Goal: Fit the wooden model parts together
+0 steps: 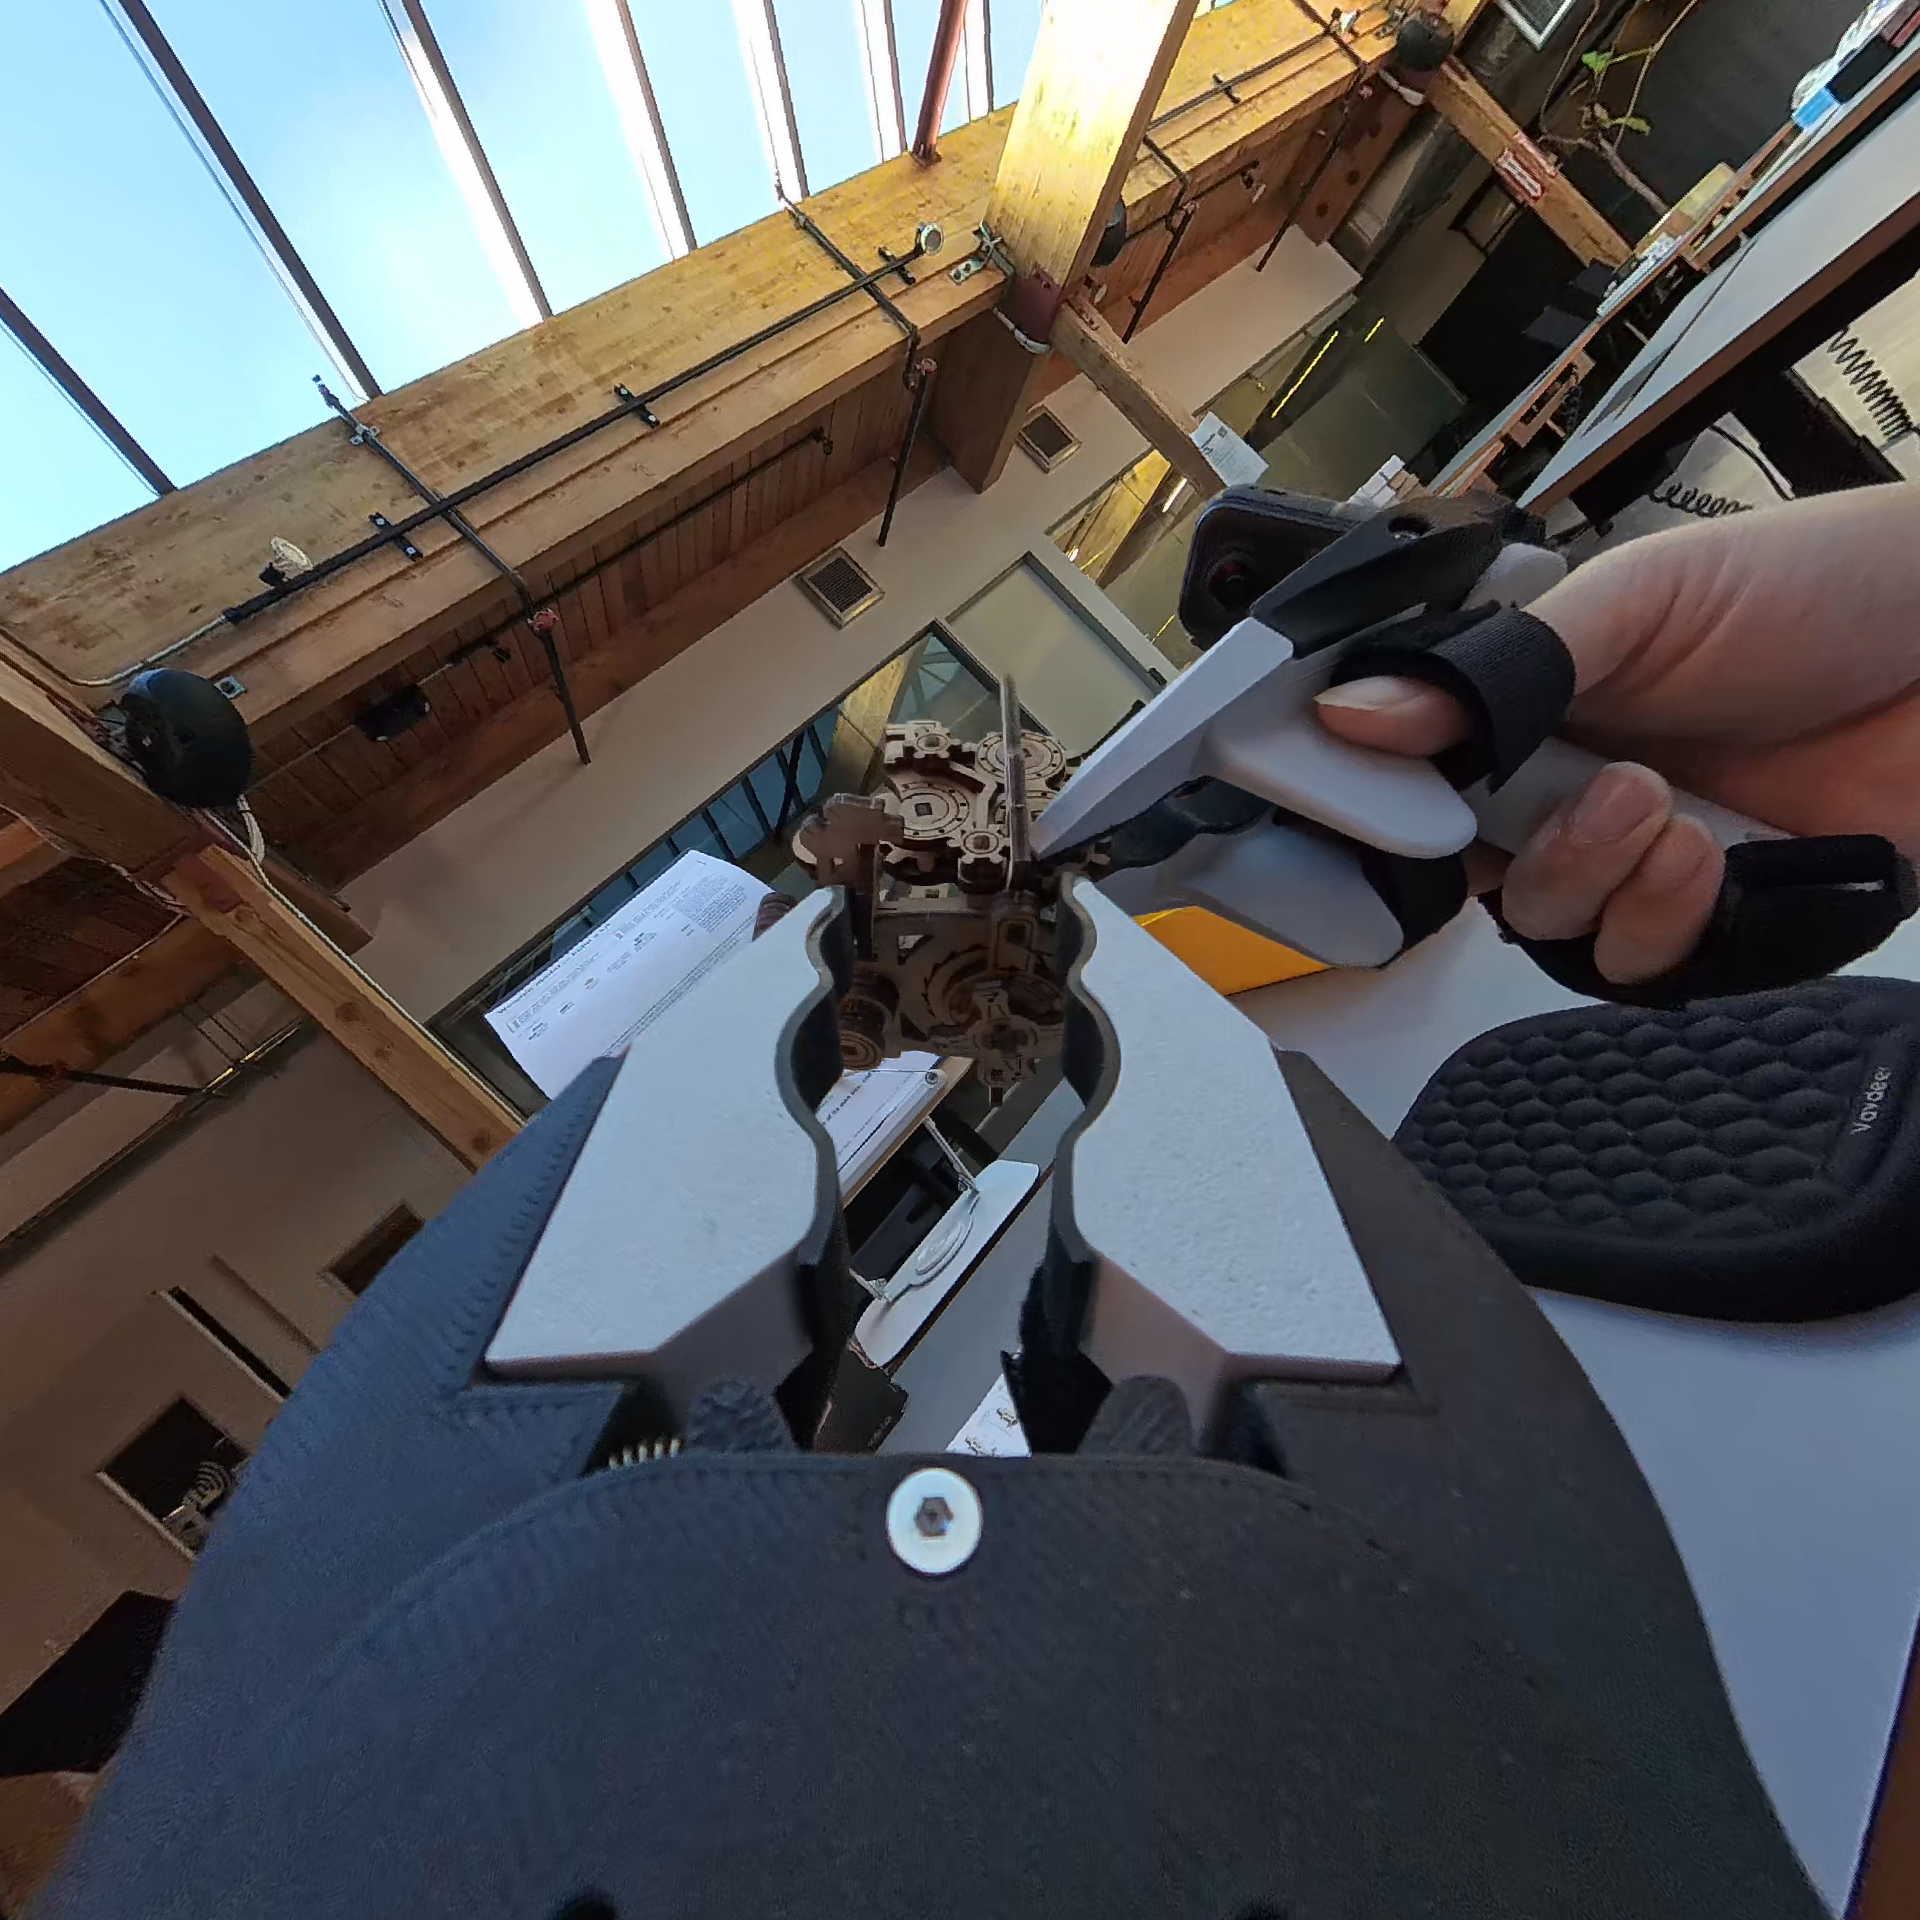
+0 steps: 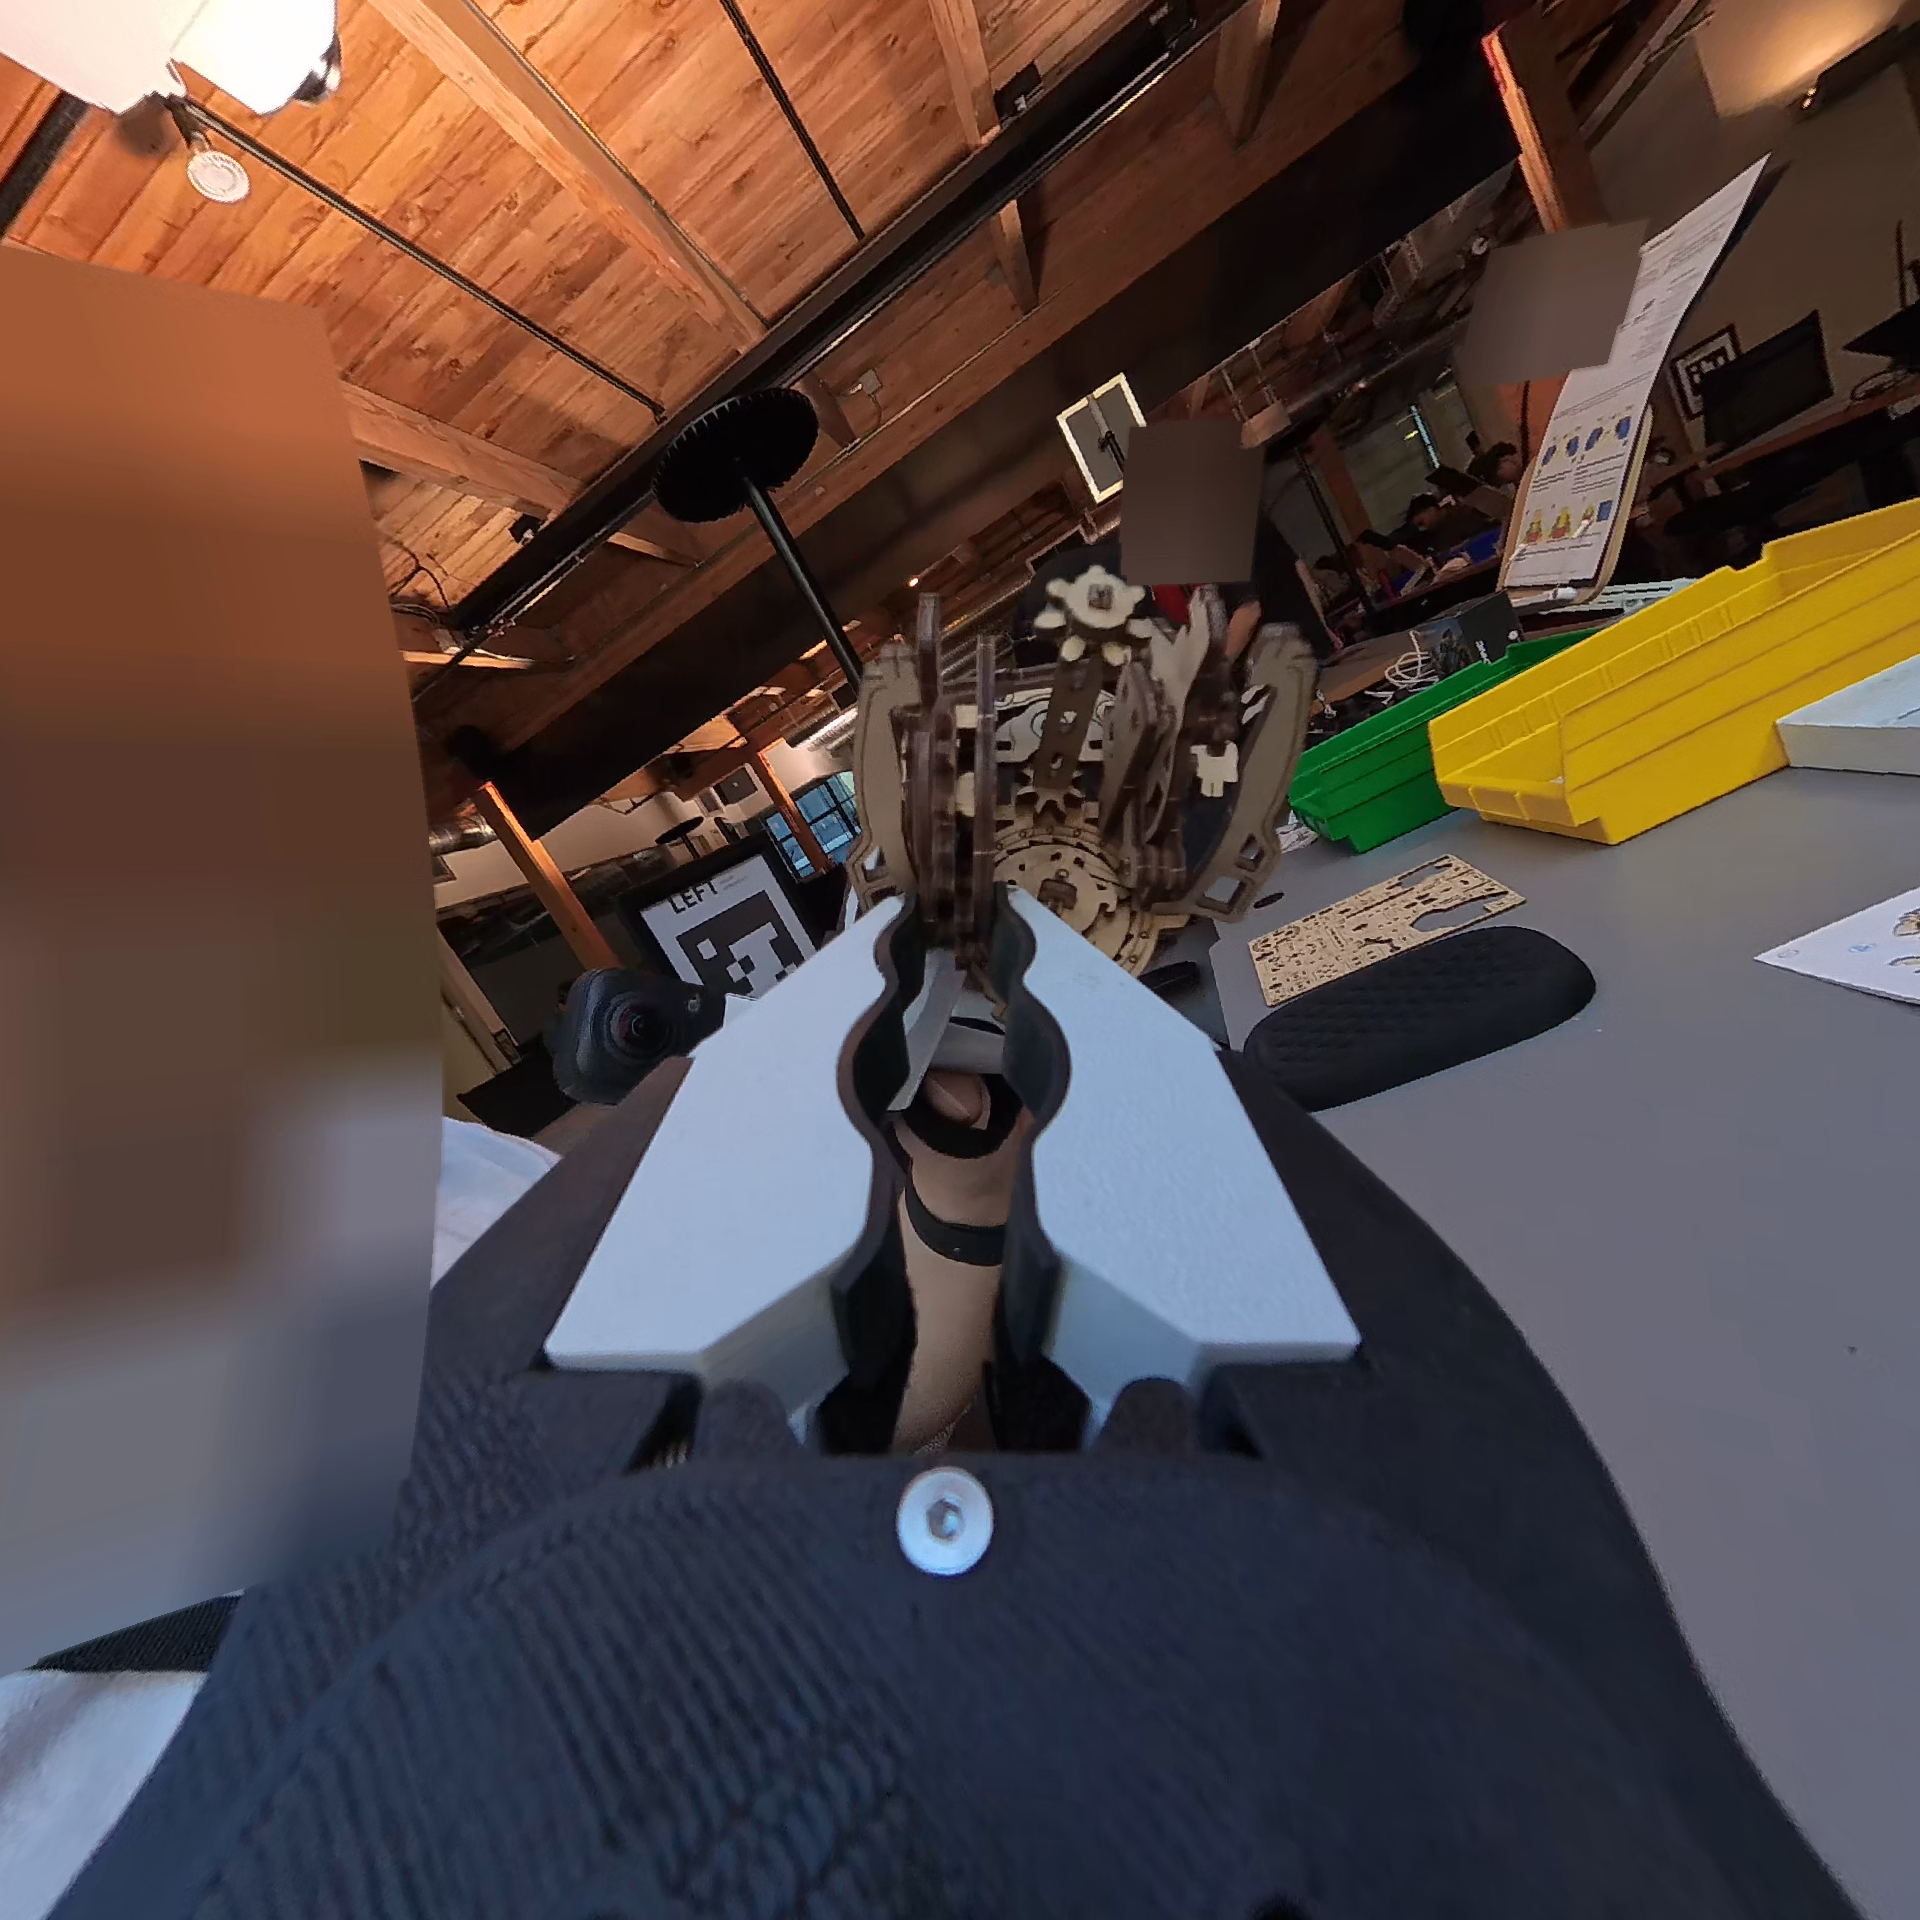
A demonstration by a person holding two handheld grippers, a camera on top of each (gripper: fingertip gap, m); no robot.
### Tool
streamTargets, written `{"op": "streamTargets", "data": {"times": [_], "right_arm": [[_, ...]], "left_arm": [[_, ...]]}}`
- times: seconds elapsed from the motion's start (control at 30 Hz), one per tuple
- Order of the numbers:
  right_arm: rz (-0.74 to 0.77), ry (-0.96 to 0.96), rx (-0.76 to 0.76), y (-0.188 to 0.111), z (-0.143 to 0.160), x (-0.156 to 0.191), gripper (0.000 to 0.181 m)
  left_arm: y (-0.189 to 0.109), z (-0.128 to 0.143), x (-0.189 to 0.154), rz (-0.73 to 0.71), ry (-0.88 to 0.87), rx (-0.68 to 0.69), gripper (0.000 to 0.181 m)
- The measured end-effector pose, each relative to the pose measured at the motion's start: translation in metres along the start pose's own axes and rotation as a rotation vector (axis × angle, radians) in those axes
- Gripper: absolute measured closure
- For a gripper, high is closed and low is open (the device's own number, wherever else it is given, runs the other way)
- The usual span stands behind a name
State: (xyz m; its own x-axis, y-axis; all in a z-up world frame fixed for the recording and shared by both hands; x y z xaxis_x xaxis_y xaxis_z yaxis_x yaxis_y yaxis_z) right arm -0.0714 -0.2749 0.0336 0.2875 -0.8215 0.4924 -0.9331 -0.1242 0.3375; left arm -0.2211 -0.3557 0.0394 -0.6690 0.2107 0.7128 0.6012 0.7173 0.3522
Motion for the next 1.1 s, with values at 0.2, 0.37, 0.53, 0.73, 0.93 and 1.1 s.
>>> {"op": "streamTargets", "data": {"times": [0.2, 0.37, 0.53, 0.73, 0.93, 1.1], "right_arm": [[-0.069, 0.103, -0.068, 0.0020, 0.0037, -0.0060, 0.171], [-0.049, 0.062, -0.068, -0.0009, 0.0012, -0.0046, 0.171], [-0.035, 0.026, -0.046, -0.0037, -0.0012, -0.0026, 0.171], [-0.011, -0.016, -0.029, -0.0040, -0.0026, 0.0004, 0.171], [-0.018, -0.036, -0.022, -0.0013, -0.0044, 0.0035, 0.172], [-0.024, -0.043, -0.027, -0.0002, -0.0042, 0.0029, 0.171]], "left_arm": [[0.0027, -0.0028, 0.0040, 0.001, -0.086, -0.016, 0.143], [0.0061, -0.0049, 0.0043, 0.014, -0.081, 0.003, 0.143], [0.0068, -0.0061, 0.0038, 0.025, -0.037, 0.012, 0.147], [0.0059, -0.0064, 0.0039, 0.031, -0.070, 0.013, 0.147], [0.0036, -0.0084, 0.0058, 0.024, -0.105, -0.001, 0.147], [0.0027, -0.0076, 0.0060, 0.019, -0.142, -0.006, 0.148]]}}
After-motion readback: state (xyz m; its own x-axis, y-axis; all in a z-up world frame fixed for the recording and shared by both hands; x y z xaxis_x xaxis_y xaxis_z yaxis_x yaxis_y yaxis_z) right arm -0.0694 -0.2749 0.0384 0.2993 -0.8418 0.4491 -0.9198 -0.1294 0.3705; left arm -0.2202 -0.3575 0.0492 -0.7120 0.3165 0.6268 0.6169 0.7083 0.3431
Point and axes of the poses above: each gripper's, where its closed fingertips meet, y out along the fingers, z out of its underside, x = y × z across the jaws, the point moved 10 cm from there along -y, back along the fingers
